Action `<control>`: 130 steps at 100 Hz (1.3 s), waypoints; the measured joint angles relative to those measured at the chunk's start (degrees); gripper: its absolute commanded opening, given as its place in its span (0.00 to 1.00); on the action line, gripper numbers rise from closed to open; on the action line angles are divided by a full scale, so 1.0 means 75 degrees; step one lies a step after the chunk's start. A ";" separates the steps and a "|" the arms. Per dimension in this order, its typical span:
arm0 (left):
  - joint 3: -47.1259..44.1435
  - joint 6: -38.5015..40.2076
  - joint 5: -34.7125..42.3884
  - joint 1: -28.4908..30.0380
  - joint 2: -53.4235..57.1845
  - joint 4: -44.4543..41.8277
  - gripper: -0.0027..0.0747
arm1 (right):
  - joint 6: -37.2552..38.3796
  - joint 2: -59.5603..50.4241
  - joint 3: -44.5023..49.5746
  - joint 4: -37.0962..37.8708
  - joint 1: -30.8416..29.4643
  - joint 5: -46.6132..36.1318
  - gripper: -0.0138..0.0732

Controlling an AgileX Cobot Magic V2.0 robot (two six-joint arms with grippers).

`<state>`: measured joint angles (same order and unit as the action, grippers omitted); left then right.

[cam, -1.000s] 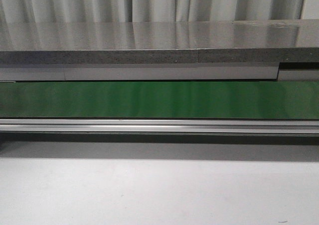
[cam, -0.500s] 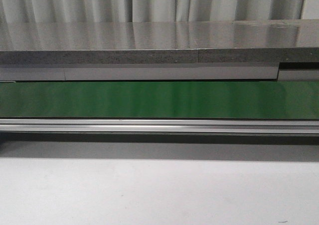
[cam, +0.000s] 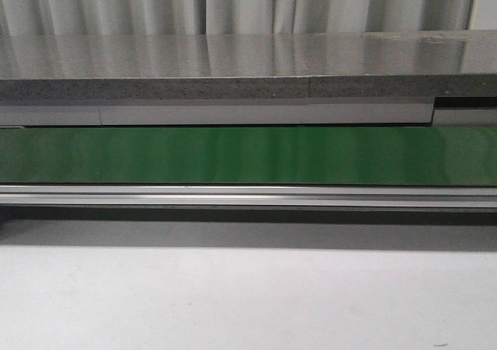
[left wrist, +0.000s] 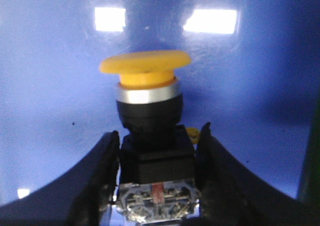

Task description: Move button from right to left

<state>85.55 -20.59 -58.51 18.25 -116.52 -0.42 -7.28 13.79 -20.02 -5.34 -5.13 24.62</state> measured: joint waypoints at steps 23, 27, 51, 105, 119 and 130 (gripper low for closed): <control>0.0000 -0.0030 0.0011 0.0000 -0.0030 0.0000 0.53 | 0.0000 0.0000 0.0000 0.0000 0.0000 0.0000 0.08; 0.0000 -0.0030 0.0011 0.0000 -0.0030 0.0000 0.58 | 0.0000 0.0000 0.0000 0.0000 0.0000 0.0000 0.08; 0.0000 -0.0030 0.0016 0.0000 -0.0030 0.0000 0.61 | 0.0000 0.0000 0.0000 0.0000 0.0000 0.0000 0.08; 0.0188 0.0270 0.0169 0.0000 0.1069 0.0117 0.03 | 0.0000 0.0000 0.0000 0.0000 0.0000 0.0000 0.08; 0.0231 0.0315 0.0216 0.0000 0.1583 0.0728 0.01 | 0.0000 0.0000 0.0000 0.0000 0.0000 0.0000 0.08; 0.0238 0.0325 0.0216 -0.0144 0.1862 0.1038 0.01 | 0.0000 0.0000 0.0000 0.0000 0.0000 0.0000 0.08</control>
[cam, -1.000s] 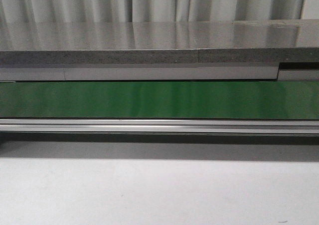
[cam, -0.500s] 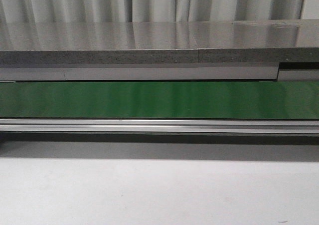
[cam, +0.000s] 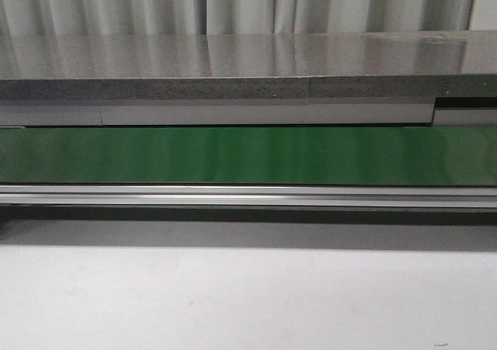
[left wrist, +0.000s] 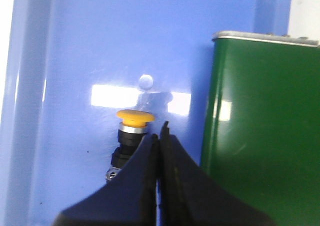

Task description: Move button from right to left

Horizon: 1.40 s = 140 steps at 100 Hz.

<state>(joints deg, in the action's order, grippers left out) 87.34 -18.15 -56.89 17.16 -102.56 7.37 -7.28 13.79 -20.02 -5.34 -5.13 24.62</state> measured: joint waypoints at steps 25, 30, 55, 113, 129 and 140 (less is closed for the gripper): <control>0.0000 0.0007 0.0113 -0.1090 0.0551 0.0322 0.01 | 0.0000 0.0000 0.0000 0.0000 0.0000 0.0000 0.08; 0.0000 0.0007 0.0159 -0.1364 0.0644 0.0380 0.01 | 0.0000 0.0000 0.0000 0.0000 0.0000 0.0000 0.08; 0.0000 0.0007 0.0338 -0.2541 0.0916 0.0642 0.01 | 0.0000 0.0000 0.0000 0.0000 0.0000 0.0000 0.08; -0.2068 0.0007 0.1706 -0.3025 0.3639 0.1070 0.01 | 0.0000 0.0000 0.0000 0.0000 0.0000 0.0000 0.08; -0.3041 0.0007 0.2152 -0.3025 0.4716 0.1125 0.01 | 0.0000 0.0000 0.0000 0.0000 0.0000 0.0000 0.08; -0.3791 0.0007 0.2613 -0.3025 0.5526 0.1174 0.01 | 0.0000 0.0000 0.0000 0.0000 0.0000 0.0000 0.08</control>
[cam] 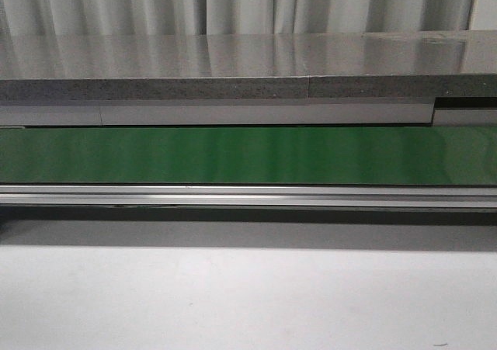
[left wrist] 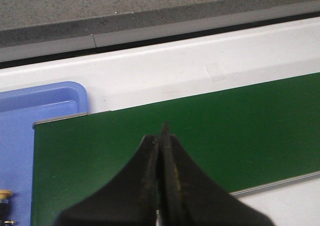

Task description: Move button from right to left

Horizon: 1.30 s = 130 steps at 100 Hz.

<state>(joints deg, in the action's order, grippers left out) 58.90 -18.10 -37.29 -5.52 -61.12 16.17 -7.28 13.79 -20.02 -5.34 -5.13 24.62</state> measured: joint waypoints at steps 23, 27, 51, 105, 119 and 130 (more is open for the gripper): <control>-0.1520 0.0000 0.1029 0.0000 0.1607 0.0044 0.01 | 0.0000 0.0000 0.0000 0.0000 0.0000 0.0000 0.08; -0.1755 0.0000 0.1238 0.0000 0.1889 0.0062 0.01 | 0.0000 0.0000 0.0000 0.0000 0.0000 0.0000 0.08; -0.3126 0.0000 0.2117 0.0000 0.3247 0.0090 0.01 | 0.0000 0.0000 0.0000 0.0000 0.0000 0.0000 0.08; -0.5455 0.0000 0.3302 0.0000 0.5656 0.0118 0.01 | 0.0000 0.0000 0.0000 0.0000 0.0000 0.0000 0.08; -0.5948 0.0412 0.3433 0.0000 0.6261 -0.0211 0.01 | 0.0000 0.0000 0.0000 0.0000 0.0000 0.0000 0.08; -0.6410 0.1600 0.3451 0.0041 0.6726 -0.1255 0.01 | 0.0000 0.0000 0.0000 0.0000 0.0000 0.0000 0.08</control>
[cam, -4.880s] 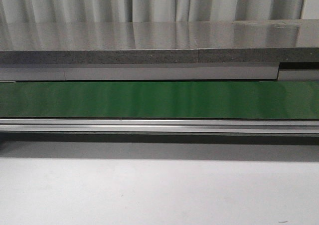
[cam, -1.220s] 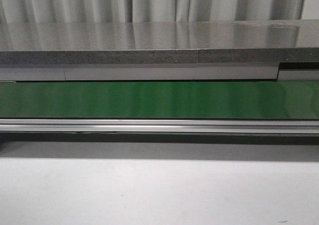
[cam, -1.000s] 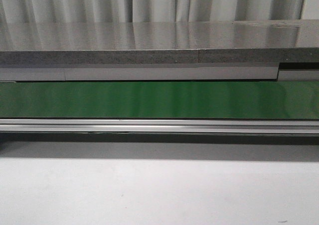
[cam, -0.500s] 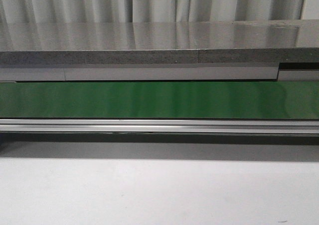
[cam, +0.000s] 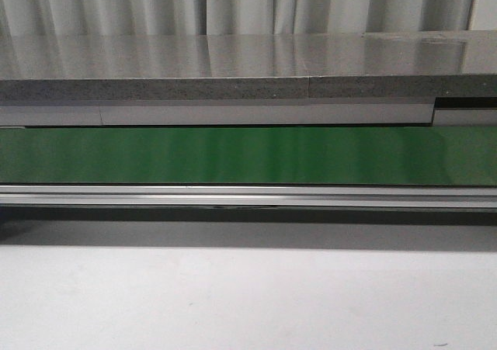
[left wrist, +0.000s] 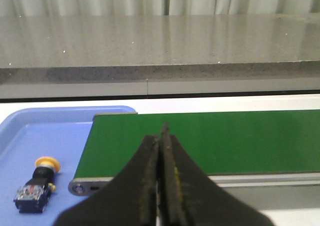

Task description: Move button from right to left

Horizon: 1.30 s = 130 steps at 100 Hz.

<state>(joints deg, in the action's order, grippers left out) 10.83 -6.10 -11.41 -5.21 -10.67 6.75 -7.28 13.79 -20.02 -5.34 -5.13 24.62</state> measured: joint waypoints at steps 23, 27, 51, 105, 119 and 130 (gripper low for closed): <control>-0.0955 0.0813 0.0041 0.0321 0.1232 -0.0780 0.01 | 0.0000 0.0000 0.0000 0.0000 0.0000 0.0000 0.08; -0.1171 0.0813 0.0113 0.0373 0.1395 -0.0802 0.01 | 0.0000 0.0000 0.0000 0.0000 0.0000 0.0000 0.08; -0.1434 0.0813 0.0444 0.0388 0.1465 -0.0777 0.01 | 0.0000 0.0000 0.0000 0.0000 0.0000 -0.0014 0.08; -0.1434 0.0813 0.0430 0.0388 0.1465 -0.0772 0.01 | 0.0000 0.0000 0.0000 0.0000 0.0000 -0.0014 0.08; -0.1434 0.0813 0.0430 0.0388 0.1465 -0.0772 0.01 | 0.0000 0.0000 0.0000 0.0000 0.0000 -0.0014 0.08; -0.1434 0.0813 0.0430 0.0388 0.1465 -0.0772 0.01 | 0.0000 0.0000 0.0000 0.0000 0.0000 -0.0014 0.08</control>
<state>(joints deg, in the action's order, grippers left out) 0.07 0.00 -8.19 -2.30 0.31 0.96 -7.28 13.79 -20.02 -5.34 -5.13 24.51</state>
